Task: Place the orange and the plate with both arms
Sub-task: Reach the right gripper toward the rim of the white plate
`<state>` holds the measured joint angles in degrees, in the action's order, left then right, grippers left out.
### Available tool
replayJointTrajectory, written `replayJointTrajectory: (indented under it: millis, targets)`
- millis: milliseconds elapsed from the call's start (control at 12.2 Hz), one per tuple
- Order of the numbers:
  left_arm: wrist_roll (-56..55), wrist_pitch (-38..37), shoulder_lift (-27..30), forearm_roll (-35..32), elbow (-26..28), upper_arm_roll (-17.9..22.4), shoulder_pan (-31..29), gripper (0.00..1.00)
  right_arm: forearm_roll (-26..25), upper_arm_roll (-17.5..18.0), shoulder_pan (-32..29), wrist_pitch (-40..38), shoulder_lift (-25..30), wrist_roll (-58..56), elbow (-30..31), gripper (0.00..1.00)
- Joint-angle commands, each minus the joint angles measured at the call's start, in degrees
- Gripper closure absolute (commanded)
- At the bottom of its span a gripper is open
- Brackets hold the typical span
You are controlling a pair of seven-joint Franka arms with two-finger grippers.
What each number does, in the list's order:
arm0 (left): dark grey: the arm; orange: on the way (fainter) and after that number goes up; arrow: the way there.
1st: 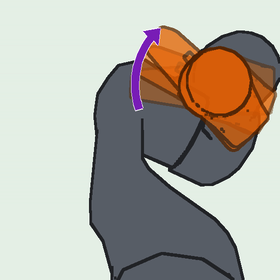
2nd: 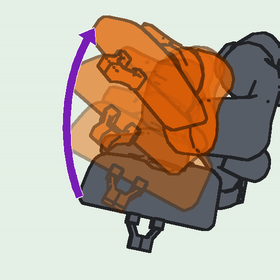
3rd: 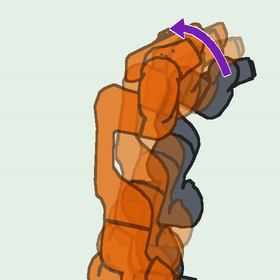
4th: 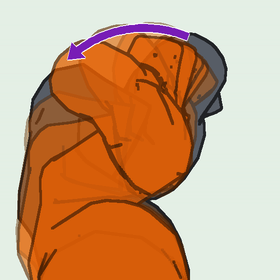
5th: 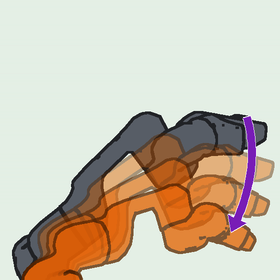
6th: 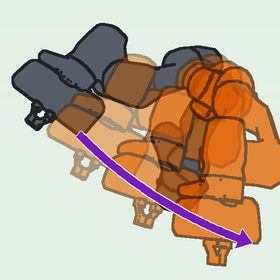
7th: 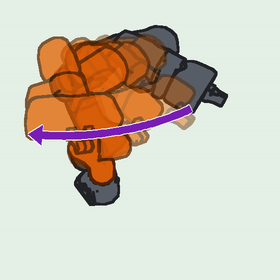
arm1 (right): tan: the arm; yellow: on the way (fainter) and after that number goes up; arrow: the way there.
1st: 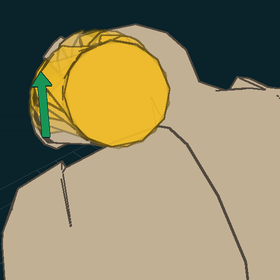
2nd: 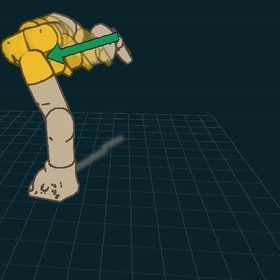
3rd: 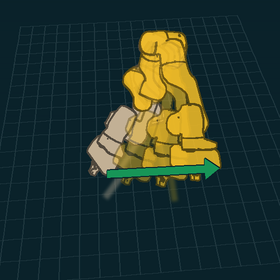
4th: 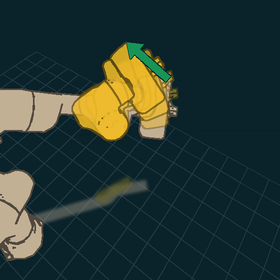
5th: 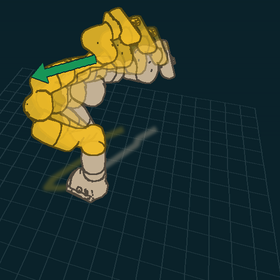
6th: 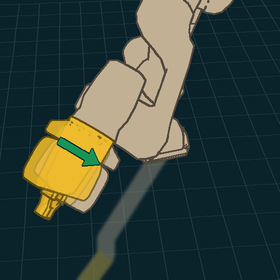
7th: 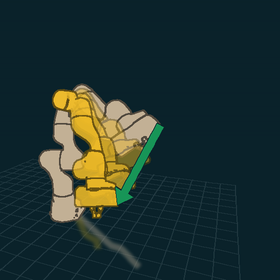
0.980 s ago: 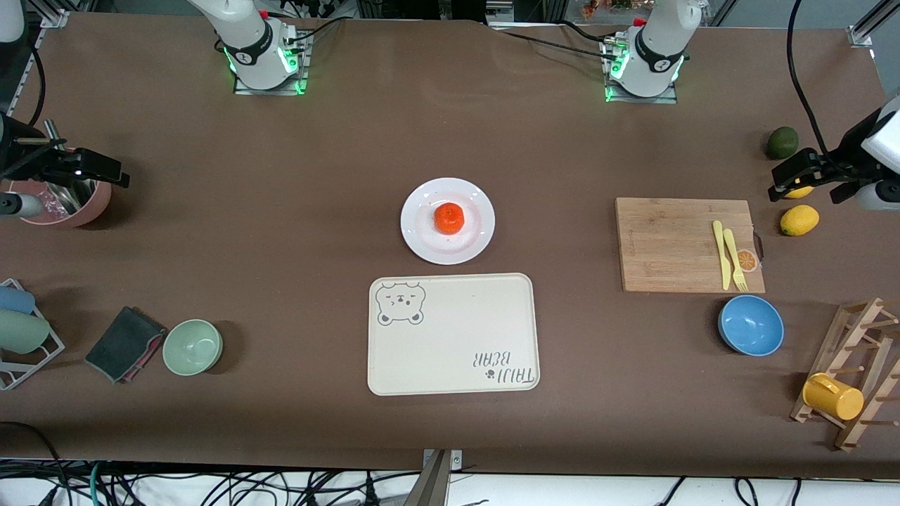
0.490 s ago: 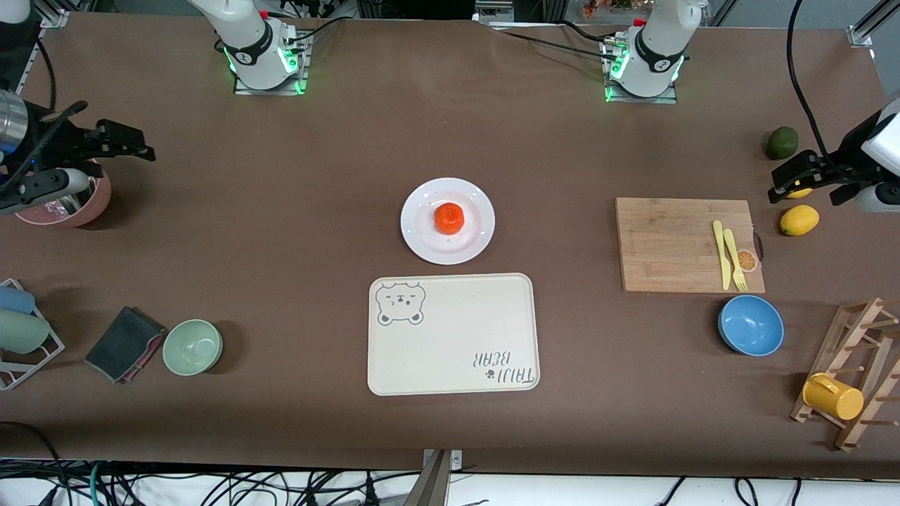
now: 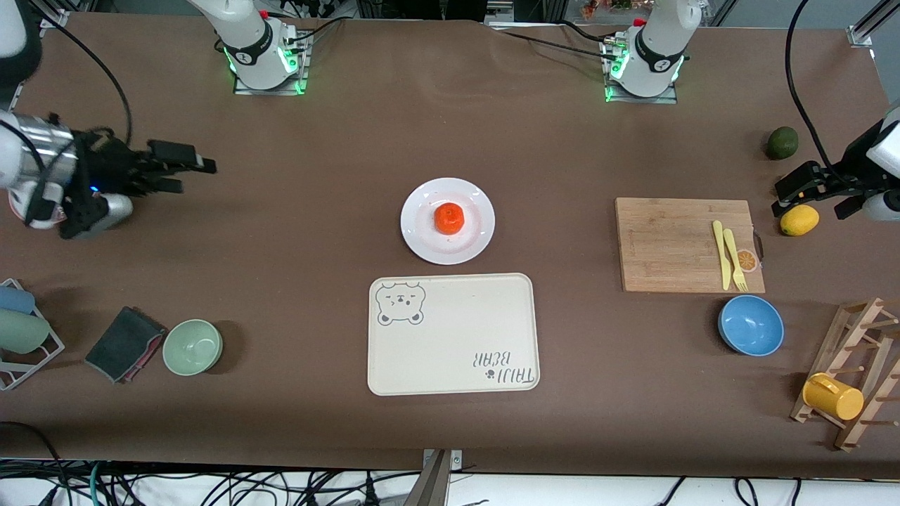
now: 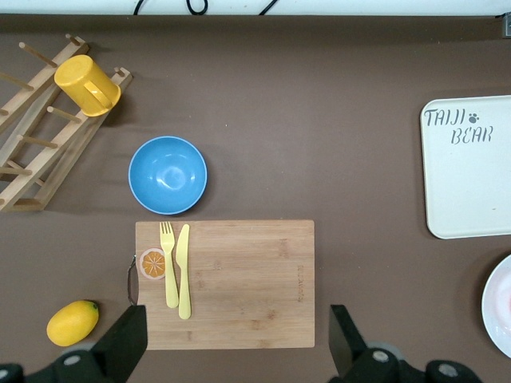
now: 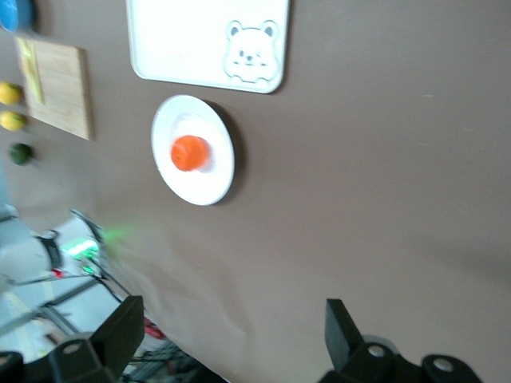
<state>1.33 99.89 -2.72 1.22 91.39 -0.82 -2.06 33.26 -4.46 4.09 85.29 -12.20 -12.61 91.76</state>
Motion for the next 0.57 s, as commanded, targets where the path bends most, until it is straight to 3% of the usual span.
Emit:
replayJointTrajectory:
  millis: [0,245,490]
  targets:
    - [1.0,0.0,-0.3,0.8,-0.9,-0.1,-0.2,0.0,8.8,0.2,1.8,9.5,0.2,1.3,10.0,0.0]
    - [1.0,-0.1,-0.3,0.8,-0.9,-0.1,-0.2,0.0,16.8,4.6,3.3,19.8,-1.5,-0.3,18.0,0.0]
    - [1.0,-0.1,-0.2,0.8,-0.9,-0.1,-0.3,0.0,26.1,10.7,3.4,32.5,-7.0,-9.7,22.6,0.0]
